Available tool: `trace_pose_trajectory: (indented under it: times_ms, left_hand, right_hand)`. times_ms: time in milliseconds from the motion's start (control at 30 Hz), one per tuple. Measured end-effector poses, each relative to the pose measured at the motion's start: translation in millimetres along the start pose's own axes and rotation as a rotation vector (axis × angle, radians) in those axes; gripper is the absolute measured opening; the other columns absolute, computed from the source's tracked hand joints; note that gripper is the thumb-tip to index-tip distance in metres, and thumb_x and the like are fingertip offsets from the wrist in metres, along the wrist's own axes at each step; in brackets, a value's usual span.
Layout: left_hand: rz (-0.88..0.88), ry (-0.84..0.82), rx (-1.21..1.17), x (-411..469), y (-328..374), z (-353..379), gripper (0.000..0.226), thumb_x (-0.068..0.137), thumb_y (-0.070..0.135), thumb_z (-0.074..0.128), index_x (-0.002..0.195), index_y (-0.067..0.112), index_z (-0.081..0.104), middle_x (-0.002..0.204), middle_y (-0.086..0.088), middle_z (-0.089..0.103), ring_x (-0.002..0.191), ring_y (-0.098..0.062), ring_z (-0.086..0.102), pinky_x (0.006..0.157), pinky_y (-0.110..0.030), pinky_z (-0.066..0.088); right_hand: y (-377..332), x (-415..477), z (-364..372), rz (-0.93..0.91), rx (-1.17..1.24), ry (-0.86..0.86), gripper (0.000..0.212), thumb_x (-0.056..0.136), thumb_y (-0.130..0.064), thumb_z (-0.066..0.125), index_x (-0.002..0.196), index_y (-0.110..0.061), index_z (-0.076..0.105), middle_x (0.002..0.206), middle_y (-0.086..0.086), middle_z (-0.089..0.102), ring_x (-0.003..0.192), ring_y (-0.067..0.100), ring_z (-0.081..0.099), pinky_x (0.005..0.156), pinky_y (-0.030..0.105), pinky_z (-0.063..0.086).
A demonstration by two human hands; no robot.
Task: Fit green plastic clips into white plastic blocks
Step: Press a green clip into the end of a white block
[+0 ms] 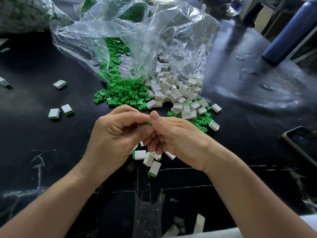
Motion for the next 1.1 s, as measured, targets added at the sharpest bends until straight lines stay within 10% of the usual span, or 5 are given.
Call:
trace_pose_trajectory:
  times_ms: [1100]
  left_hand:
    - [0.194,-0.04,0.128,-3,11,0,0.007,0.077,0.019,0.067,0.084,0.022,0.069,0.086,-0.002,0.062,0.07,-0.005,0.062,0.061,-0.015,0.051]
  right_hand:
    - [-1,2,-1,-0.082,-0.164,0.085,0.046,0.095,-0.035,0.032,0.085,0.002,0.057,0.061,-0.008,0.042,0.057,0.004,0.037,0.056,0.014,0.033]
Point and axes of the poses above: each hand's wrist, its own x-axis towards the middle knuckle, its own z-axis out of the palm, y = z × x, the point moved 6 cm from there along x, towards the middle knuckle
